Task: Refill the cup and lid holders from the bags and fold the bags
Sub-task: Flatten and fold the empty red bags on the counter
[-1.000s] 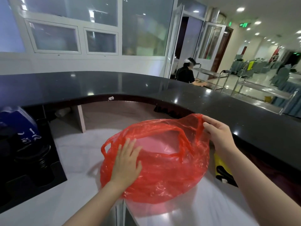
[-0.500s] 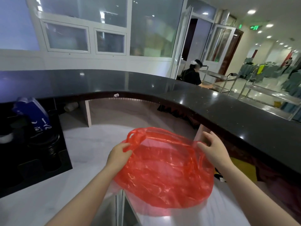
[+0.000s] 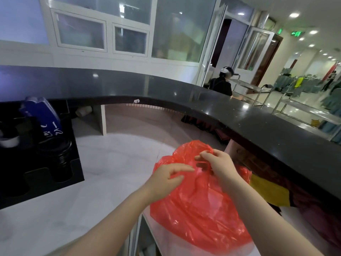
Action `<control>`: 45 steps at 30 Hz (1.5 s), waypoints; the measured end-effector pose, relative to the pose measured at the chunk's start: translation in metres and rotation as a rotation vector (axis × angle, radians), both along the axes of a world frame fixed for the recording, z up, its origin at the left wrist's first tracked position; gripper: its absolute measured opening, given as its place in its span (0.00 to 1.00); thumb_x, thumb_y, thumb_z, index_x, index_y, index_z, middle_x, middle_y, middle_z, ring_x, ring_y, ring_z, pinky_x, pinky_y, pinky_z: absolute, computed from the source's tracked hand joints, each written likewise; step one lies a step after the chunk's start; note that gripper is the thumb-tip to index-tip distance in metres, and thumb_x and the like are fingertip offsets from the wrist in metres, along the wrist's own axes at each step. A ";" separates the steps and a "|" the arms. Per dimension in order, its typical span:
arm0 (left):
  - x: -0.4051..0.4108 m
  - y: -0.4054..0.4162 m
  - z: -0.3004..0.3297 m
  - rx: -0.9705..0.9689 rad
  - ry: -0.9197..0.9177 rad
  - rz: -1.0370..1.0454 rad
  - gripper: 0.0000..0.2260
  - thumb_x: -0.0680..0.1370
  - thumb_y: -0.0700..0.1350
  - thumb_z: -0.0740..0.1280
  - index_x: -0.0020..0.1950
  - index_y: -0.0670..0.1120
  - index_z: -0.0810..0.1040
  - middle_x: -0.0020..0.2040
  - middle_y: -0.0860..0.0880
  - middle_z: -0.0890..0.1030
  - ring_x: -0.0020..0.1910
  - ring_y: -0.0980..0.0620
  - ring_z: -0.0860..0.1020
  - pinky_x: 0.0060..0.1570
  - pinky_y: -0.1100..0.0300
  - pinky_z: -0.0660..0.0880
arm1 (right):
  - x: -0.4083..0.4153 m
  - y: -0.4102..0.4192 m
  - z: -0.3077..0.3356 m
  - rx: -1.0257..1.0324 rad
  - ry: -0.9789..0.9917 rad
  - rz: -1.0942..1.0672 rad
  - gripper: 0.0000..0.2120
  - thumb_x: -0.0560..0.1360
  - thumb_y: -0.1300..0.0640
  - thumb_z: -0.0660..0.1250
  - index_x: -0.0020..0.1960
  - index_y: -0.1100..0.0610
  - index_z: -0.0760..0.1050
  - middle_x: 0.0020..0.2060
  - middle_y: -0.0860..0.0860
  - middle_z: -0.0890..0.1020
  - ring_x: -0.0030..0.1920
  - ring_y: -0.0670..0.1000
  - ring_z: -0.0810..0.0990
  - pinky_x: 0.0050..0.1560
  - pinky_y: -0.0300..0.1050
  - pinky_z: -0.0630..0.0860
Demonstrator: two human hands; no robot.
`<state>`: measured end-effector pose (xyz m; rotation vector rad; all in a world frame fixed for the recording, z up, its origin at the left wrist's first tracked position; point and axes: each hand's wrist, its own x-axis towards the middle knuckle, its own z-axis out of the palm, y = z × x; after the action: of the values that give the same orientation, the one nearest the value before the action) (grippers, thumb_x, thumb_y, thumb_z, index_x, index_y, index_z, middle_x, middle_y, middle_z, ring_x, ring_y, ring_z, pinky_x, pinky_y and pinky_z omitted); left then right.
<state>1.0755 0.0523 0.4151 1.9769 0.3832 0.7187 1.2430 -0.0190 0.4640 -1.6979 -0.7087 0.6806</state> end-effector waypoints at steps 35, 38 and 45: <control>0.061 -0.009 -0.027 -0.870 -0.134 -0.273 0.11 0.74 0.42 0.66 0.56 0.42 0.81 0.43 0.44 0.83 0.37 0.51 0.81 0.37 0.60 0.78 | 0.080 -0.228 -0.014 0.210 0.078 -0.693 0.05 0.75 0.64 0.68 0.48 0.57 0.78 0.32 0.51 0.85 0.31 0.48 0.83 0.28 0.38 0.77; 0.055 -0.028 -0.016 -0.669 0.005 -0.164 0.08 0.77 0.37 0.66 0.53 0.44 0.83 0.46 0.40 0.83 0.40 0.47 0.80 0.40 0.58 0.79 | 0.076 -0.243 -0.015 0.224 0.071 -0.714 0.03 0.74 0.63 0.68 0.47 0.57 0.79 0.32 0.49 0.85 0.28 0.46 0.82 0.24 0.36 0.74; 0.041 -0.068 -0.006 -0.114 0.221 -0.025 0.22 0.71 0.31 0.67 0.54 0.57 0.77 0.38 0.50 0.81 0.31 0.59 0.79 0.30 0.68 0.73 | 0.064 -0.278 -0.026 0.201 0.056 -0.698 0.02 0.75 0.61 0.68 0.45 0.56 0.79 0.36 0.51 0.84 0.27 0.44 0.81 0.22 0.34 0.71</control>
<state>1.1167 -0.0156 0.4095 1.9545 0.5195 0.4527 1.3069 -0.2971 0.4383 -1.5873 -0.1071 0.1552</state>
